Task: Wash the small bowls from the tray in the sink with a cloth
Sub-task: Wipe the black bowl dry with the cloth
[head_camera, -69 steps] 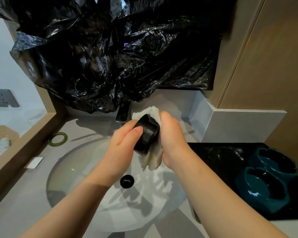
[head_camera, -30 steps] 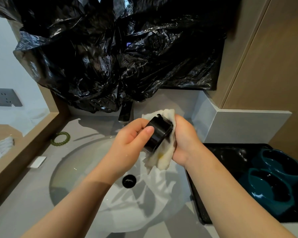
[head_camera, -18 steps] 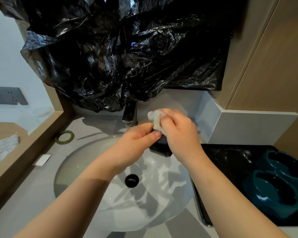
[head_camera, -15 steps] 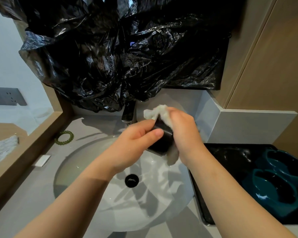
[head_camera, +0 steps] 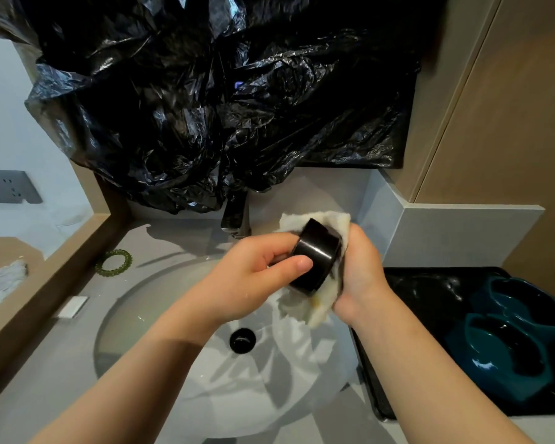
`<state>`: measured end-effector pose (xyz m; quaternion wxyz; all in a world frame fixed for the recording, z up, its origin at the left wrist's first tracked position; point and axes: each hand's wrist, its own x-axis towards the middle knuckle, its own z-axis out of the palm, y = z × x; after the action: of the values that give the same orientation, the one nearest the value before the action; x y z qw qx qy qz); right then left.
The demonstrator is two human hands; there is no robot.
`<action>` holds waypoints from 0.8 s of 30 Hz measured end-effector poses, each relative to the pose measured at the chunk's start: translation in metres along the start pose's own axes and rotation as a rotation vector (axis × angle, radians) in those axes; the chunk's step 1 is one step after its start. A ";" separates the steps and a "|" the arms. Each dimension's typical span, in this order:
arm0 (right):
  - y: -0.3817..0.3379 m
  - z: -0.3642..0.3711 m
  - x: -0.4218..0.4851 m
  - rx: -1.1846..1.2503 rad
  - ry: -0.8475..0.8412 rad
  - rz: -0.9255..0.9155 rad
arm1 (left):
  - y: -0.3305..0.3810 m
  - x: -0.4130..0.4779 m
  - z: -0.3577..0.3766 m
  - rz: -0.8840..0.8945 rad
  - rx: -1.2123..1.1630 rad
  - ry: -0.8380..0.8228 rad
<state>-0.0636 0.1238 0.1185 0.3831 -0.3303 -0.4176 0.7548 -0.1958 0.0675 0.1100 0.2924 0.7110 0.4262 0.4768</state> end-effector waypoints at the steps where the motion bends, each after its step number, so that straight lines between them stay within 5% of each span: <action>1: 0.002 -0.001 0.002 0.085 -0.002 0.099 | -0.004 -0.001 0.001 -0.019 -0.019 0.028; 4: 0.015 -0.006 0.009 0.051 0.197 0.079 | -0.016 -0.003 0.002 -0.175 -0.120 0.183; 6: 0.020 -0.002 0.007 -0.156 0.361 -0.185 | -0.024 -0.001 0.003 -0.306 -0.132 0.328; 9: 0.024 0.012 0.004 -0.495 0.115 -0.581 | -0.023 0.008 0.009 -0.419 -0.308 0.422; 14: 0.053 0.017 0.012 -1.020 0.017 -0.725 | -0.027 0.015 0.006 -0.505 -0.530 0.551; 16: 0.046 0.016 0.022 -0.926 0.026 -0.609 | -0.026 0.011 0.010 -0.508 -0.455 0.500; 20: 0.015 0.019 0.023 -0.339 0.182 -0.009 | -0.013 0.006 0.017 -0.316 -0.439 0.439; 24: 0.049 0.028 -0.001 -0.361 0.113 -0.246 | -0.020 0.017 0.004 -0.407 -0.393 0.582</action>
<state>-0.1003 0.0949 0.0876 0.4299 -0.3816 -0.5610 0.5957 -0.1955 0.0915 0.0997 0.3782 0.3780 0.5238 0.6631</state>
